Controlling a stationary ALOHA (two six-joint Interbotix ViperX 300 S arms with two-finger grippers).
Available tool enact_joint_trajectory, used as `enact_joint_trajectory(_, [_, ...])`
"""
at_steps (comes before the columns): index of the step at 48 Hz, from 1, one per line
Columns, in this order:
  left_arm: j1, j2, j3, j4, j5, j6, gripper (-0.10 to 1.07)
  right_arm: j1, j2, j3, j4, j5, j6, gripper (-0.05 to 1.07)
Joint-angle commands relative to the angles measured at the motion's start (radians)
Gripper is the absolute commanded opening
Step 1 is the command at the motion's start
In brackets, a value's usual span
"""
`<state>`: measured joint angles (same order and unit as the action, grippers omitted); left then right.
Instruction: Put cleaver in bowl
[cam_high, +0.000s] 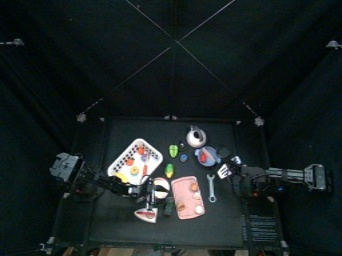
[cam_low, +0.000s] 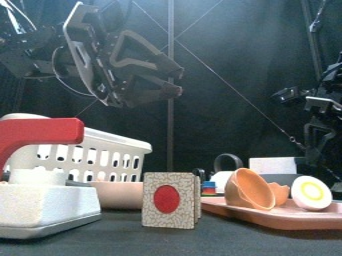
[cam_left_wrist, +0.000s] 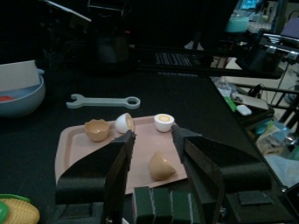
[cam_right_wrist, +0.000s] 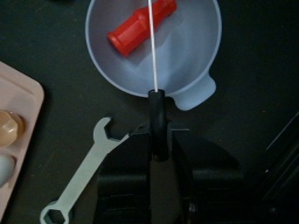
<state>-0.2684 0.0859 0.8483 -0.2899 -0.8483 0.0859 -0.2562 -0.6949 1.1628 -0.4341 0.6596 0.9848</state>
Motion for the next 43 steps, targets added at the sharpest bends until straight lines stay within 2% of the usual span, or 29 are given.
enact_joint_trajectory(1, [0.003,-0.008,-0.018,0.0,-0.009,0.002,0.8,-0.011,0.011,-0.009,0.002,-0.005,0.002,0.49])
enact_joint_trajectory(27, [0.003,-0.005,-0.018,0.002,-0.008,0.002,0.8,-0.012,0.012,-0.029,-0.005,-0.006,0.003,0.84])
enact_joint_trajectory(43, [0.003,-0.003,-0.018,0.002,-0.008,0.002,0.8,-0.012,0.014,-0.032,-0.002,-0.005,0.003,0.88])
